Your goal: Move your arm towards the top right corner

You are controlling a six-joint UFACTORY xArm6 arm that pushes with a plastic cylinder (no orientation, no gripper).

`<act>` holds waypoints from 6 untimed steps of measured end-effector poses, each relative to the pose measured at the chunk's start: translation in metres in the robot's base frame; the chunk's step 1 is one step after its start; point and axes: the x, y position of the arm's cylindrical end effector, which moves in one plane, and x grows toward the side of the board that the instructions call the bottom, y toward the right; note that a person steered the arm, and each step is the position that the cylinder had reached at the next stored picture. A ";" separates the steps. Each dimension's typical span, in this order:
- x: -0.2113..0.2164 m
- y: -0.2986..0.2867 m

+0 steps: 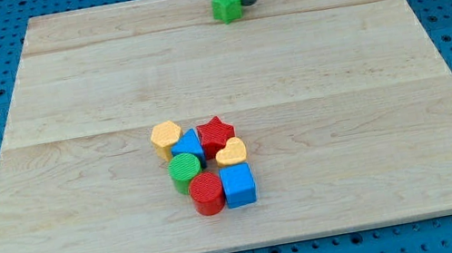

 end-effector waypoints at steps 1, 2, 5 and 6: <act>0.000 -0.035; -0.001 -0.037; -0.007 0.091; -0.007 0.110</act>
